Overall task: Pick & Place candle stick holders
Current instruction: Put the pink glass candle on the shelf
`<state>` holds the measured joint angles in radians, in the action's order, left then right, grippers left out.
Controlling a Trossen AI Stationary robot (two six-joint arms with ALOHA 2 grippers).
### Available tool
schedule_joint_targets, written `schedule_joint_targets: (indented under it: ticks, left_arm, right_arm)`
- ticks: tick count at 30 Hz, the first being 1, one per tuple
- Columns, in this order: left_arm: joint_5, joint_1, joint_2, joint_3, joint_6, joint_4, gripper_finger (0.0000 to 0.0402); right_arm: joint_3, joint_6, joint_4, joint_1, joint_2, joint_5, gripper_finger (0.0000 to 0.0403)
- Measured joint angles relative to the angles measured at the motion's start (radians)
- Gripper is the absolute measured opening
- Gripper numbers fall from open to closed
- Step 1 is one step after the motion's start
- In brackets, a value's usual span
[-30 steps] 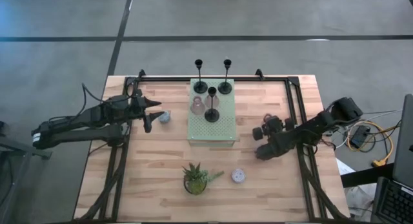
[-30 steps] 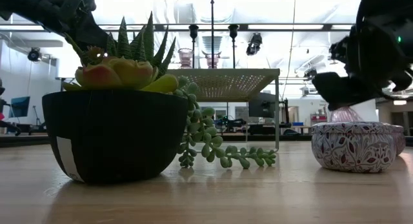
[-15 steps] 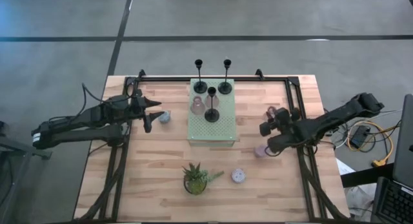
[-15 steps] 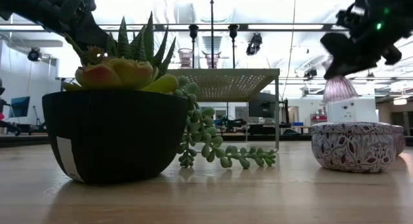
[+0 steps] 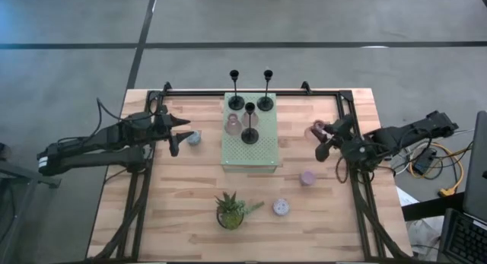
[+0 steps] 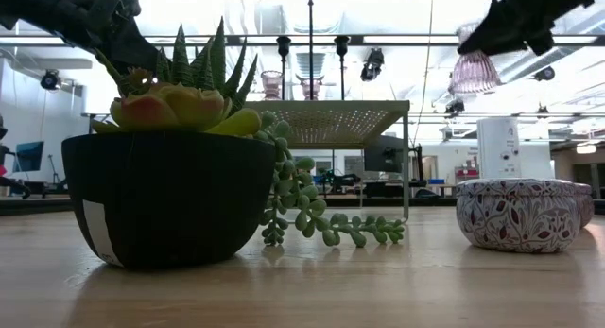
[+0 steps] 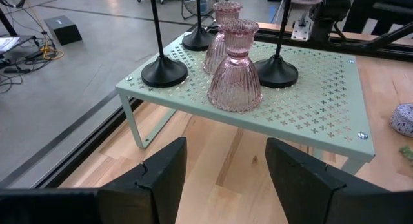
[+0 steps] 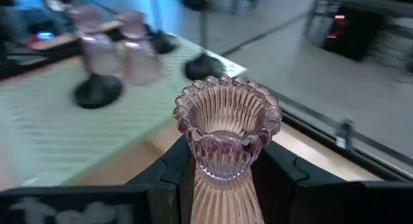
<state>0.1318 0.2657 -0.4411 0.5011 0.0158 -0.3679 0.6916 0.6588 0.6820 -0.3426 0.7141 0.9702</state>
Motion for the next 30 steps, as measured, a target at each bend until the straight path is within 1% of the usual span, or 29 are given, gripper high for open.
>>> schedule_joint_targets:
  ticks: [4, 7, 10, 12, 15, 21, 24, 30]
  left_arm:
    - [0.0, 0.0, 0.0, 0.0, 0.0, 0.0, 0.0216]
    - [0.0, 0.0, 0.0, 0.0, 0.0, 0.0, 0.0216]
    - [0.0, 0.0, 0.0, 0.0, 0.0, 0.0, 0.0216]
    - [0.0, 0.0, 0.0, 0.0, 0.0, 0.0, 0.0216]
    - [0.0, 0.0, 0.0, 0.0, 0.0, 0.0, 0.0216]
    - [0.0, 0.0, 0.0, 0.0, 0.0, 0.0, 0.0216]
    - [0.0, 0.0, 0.0, 0.0, 0.0, 0.0, 0.0216]
    - [0.0, 0.0, 0.0, 0.0, 0.0, 0.0, 0.0216]
  right_arm:
    - [-0.001, -0.108, -0.086, 0.03, -0.016, -0.116, 0.011]
    - [-0.002, -0.176, -0.15, 0.063, -0.007, -0.171, 0.011]
    - [-0.002, -0.231, -0.199, 0.114, 0.012, -0.226, 0.011]
    - [-0.002, -0.267, -0.252, 0.156, 0.031, -0.287, 0.011]
    - [-0.002, -0.325, -0.332, 0.214, 0.068, -0.373, 0.011]
    - [-0.002, -0.447, -0.511, 0.323, 0.162, -0.473, 0.011]
    - [-0.004, -0.485, -0.593, 0.37, 0.216, -0.534, 0.011]
    - [-0.006, -0.516, -0.74, 0.44, 0.327, -0.612, 0.011]
